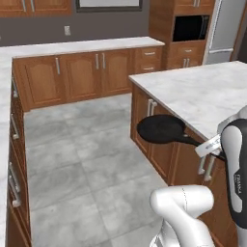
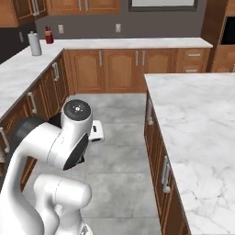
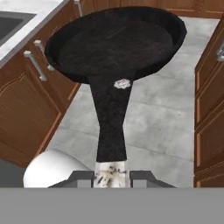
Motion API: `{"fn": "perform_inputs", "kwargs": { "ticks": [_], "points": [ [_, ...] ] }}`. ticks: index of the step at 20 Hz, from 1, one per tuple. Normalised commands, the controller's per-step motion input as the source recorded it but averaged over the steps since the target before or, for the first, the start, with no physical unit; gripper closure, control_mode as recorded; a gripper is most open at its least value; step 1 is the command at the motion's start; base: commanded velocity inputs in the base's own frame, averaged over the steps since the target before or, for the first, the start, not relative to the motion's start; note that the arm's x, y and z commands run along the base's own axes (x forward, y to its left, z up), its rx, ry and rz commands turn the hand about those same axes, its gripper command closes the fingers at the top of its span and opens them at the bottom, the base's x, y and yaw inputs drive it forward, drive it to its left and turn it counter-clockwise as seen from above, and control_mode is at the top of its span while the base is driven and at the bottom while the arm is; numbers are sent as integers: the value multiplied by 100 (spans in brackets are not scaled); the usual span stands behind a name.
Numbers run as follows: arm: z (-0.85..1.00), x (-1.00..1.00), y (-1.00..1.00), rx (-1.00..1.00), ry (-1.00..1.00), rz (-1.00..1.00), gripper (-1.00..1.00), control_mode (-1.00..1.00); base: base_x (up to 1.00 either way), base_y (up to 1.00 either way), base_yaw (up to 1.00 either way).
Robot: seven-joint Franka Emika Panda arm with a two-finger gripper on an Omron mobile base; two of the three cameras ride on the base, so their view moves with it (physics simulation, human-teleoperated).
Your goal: Move the pot and pan from the stove into the sink.
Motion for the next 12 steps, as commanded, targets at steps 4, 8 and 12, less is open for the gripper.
{"fn": "perform_inputs", "kwargs": {
  "ticks": [4,8,12],
  "points": [
    [0,0,0,0,0,0,100,100,74,41,-2],
    [0,0,0,0,0,0,100,100,74,41,-2],
    [0,0,0,0,0,0,100,100,76,40,-3]
  ]
}}
